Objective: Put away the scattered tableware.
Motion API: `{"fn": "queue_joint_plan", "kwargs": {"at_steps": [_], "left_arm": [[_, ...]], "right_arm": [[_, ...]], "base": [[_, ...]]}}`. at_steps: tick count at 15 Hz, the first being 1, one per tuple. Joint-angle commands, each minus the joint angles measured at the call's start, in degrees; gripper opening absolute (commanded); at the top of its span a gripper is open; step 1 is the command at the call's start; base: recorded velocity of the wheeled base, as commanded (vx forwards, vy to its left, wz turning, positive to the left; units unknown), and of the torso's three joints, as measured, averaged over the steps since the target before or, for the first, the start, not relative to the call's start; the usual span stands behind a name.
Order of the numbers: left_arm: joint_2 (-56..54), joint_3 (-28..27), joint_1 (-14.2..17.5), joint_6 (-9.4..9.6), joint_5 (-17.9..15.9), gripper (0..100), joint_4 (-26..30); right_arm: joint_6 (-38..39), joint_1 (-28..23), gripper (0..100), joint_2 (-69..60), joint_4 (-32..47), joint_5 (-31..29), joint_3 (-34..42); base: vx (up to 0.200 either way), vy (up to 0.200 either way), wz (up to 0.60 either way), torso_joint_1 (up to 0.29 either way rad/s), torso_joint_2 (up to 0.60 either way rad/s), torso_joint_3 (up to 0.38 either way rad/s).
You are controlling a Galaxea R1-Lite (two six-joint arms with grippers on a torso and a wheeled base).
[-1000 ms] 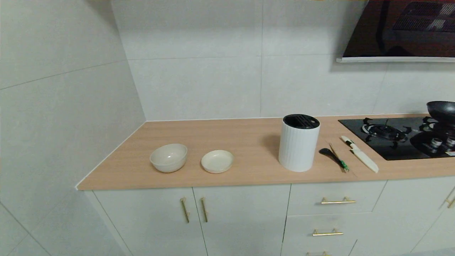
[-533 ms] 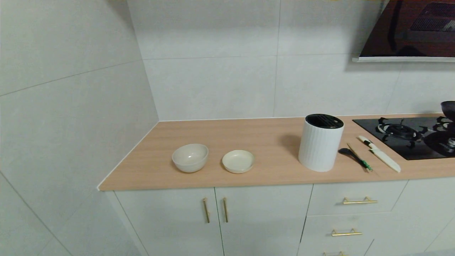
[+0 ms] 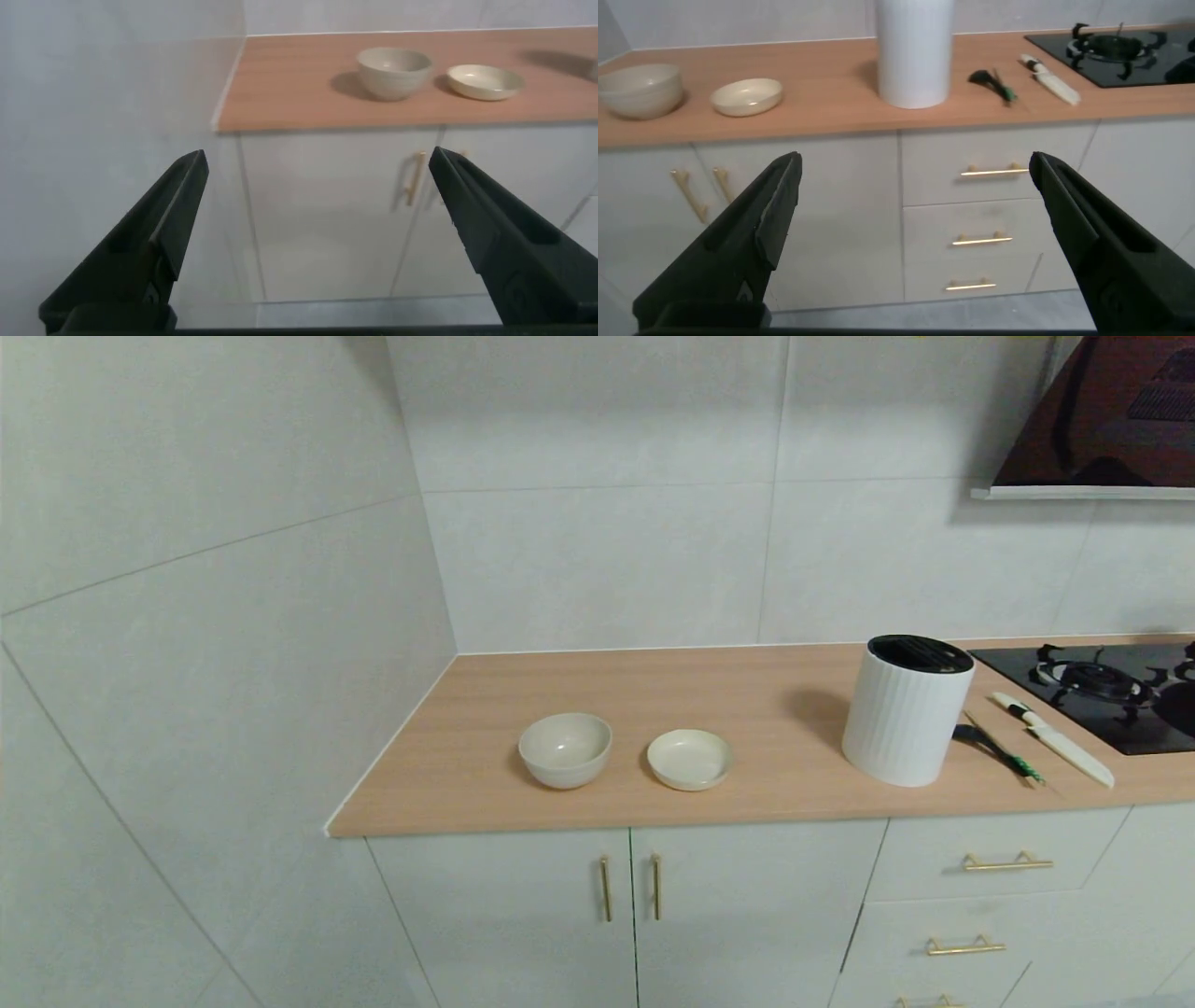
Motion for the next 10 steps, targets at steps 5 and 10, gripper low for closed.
{"fn": "queue_joint_plan", "kwargs": {"at_steps": [5, 10], "left_arm": [[0.0, 0.0, 0.0, 0.36, -0.1, 100, 0.0], [0.0, 0.0, 0.0, 0.27, -0.1, 100, 0.0]], "right_arm": [[0.0, 0.0, 100, 0.0, 0.0, 0.0, 0.0], [0.1, 0.0, 100, 0.0, 0.0, 0.0, 0.0]], "base": [[0.0, 0.0, 0.0, 0.0, 0.0, 0.0], [0.0, 0.0, 0.0, 0.0, 0.0, 0.0]]}}
